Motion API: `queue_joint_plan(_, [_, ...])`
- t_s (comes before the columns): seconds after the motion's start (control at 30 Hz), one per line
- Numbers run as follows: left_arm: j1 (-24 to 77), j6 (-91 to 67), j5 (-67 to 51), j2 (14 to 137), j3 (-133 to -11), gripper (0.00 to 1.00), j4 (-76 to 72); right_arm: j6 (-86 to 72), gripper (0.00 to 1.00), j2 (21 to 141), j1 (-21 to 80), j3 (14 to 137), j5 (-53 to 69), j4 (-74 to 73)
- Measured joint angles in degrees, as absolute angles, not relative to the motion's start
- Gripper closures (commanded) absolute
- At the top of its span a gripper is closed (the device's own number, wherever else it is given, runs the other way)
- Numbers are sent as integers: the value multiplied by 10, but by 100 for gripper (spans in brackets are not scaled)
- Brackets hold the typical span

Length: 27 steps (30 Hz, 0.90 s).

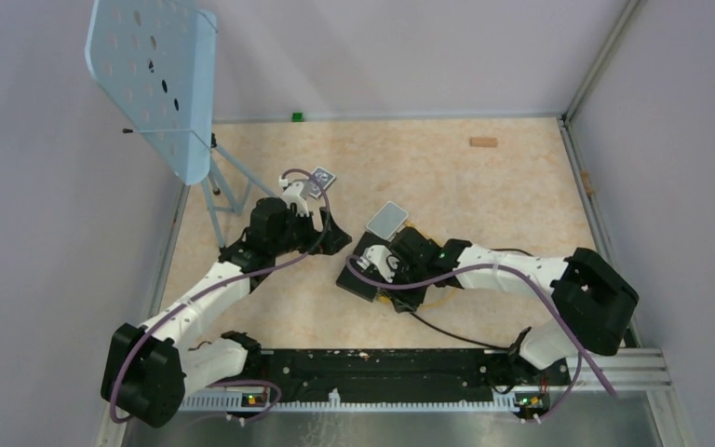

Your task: Insert the plug into the switch port

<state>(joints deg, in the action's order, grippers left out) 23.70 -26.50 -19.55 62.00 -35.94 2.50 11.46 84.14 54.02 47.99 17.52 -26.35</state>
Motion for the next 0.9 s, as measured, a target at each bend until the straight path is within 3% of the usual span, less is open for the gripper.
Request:
queue_joint_plan(0.13, [237, -265, -196, 620, -359, 2, 33, 110, 100, 849, 542, 480, 163, -264])
queue_joint_plan(0.37, [237, -265, -204, 574, -360, 1, 40, 98, 100, 804, 543, 480, 143, -267])
queue_joint_plan(0.53, [237, -267, -247, 490, -358, 1, -14, 87, 100, 661, 542, 457, 140, -225])
queue_joint_plan(0.7, [237, -267, -338, 387, -288, 1, -200, 81, 100, 506, 526, 396, 160, -133])
queue_joint_plan(0.9, [237, -268, -449, 319, -172, 4, -436, 88, 100, 401, 506, 316, 191, -32])
